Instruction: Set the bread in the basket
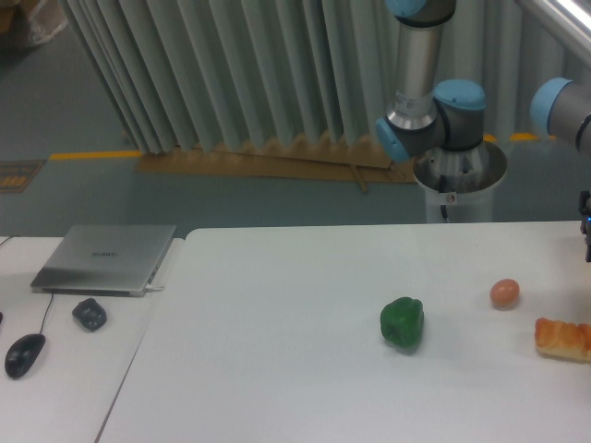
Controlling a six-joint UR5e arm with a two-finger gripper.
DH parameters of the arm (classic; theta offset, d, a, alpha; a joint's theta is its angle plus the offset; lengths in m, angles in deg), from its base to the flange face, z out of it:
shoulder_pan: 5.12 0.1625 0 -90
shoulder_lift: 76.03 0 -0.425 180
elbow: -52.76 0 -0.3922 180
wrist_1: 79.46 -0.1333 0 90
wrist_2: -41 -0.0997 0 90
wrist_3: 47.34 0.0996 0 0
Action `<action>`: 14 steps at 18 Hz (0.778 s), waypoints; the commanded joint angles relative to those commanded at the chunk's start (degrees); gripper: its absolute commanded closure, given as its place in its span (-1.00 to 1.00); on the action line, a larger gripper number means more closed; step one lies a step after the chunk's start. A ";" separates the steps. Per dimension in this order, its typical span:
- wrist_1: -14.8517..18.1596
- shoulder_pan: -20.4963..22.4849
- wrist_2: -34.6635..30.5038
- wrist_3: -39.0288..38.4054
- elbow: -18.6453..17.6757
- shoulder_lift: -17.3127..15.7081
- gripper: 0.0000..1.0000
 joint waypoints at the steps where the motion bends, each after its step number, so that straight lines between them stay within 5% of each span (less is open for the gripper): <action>1: 0.00 0.01 0.00 0.00 0.00 0.00 -1.00; 14: 0.00 0.44 0.18 -0.09 0.35 -0.09 -1.00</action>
